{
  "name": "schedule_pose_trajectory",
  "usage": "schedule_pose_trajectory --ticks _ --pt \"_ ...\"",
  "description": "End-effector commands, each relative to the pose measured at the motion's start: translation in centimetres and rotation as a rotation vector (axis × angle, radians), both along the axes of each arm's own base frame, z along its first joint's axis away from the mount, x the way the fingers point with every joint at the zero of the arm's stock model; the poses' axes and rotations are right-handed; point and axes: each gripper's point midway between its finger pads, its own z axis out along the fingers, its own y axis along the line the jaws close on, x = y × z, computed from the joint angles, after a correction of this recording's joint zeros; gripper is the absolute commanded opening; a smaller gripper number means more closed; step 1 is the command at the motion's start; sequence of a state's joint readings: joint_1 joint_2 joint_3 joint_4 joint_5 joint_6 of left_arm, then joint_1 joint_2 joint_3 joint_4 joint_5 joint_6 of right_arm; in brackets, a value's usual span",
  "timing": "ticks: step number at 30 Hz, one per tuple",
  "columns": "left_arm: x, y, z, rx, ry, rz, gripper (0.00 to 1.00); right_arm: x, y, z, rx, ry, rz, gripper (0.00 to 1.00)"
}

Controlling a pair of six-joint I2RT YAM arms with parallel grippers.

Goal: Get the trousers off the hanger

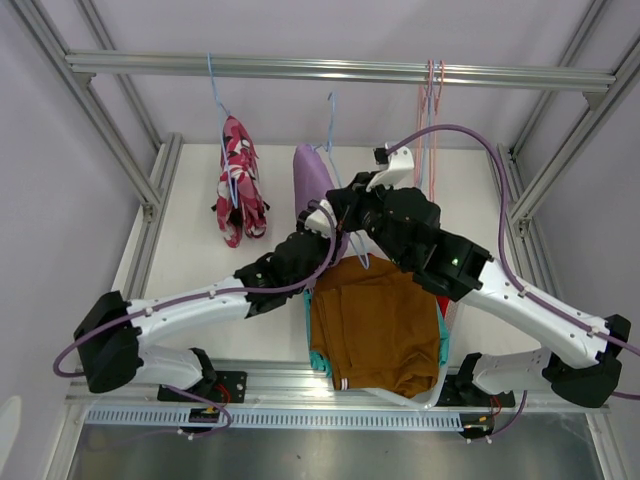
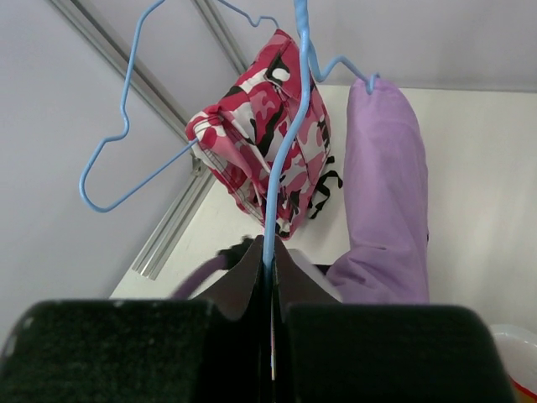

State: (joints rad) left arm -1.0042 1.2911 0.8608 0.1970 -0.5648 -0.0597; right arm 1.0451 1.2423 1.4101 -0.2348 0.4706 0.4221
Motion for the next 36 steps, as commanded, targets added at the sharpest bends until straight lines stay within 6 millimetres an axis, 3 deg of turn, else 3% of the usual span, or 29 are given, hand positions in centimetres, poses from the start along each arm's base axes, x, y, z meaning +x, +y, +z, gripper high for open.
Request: schedule_pose_trajectory --ticks 1,8,11,12,15,17,21,27,36 --pt "2.0 0.3 1.9 0.028 -0.067 0.115 0.51 -1.5 -1.1 6.0 0.187 -0.09 0.034 0.0" --pt "2.5 0.4 5.3 -0.017 -0.159 0.128 0.33 -1.5 -1.2 4.7 0.175 -0.072 0.047 0.0" --pt "2.7 0.9 6.7 -0.019 -0.201 0.15 0.19 -1.8 -1.3 4.4 0.189 -0.056 0.069 0.0" --pt "2.7 1.0 7.8 -0.044 -0.226 0.154 0.13 -1.8 -1.3 3.8 0.19 -0.043 0.072 0.0" --pt "2.3 1.2 10.0 -0.101 -0.254 0.139 0.09 -2.1 -1.6 3.3 0.193 -0.032 0.074 0.0" --pt "2.0 1.1 11.1 -0.135 -0.266 0.122 0.01 -2.1 -1.8 2.4 0.187 -0.017 0.068 0.0" --pt "1.3 1.1 13.1 -0.185 -0.286 0.083 0.01 -2.0 -2.3 1.3 0.189 0.001 0.058 0.0" --pt "-0.1 1.5 14.4 -0.224 -0.268 0.028 0.01 -1.6 -2.8 -0.6 0.178 0.035 0.019 0.0" --pt "-2.5 3.6 17.5 -0.252 -0.277 -0.032 0.01 -0.4 -2.5 -3.4 0.131 0.064 -0.034 0.0"
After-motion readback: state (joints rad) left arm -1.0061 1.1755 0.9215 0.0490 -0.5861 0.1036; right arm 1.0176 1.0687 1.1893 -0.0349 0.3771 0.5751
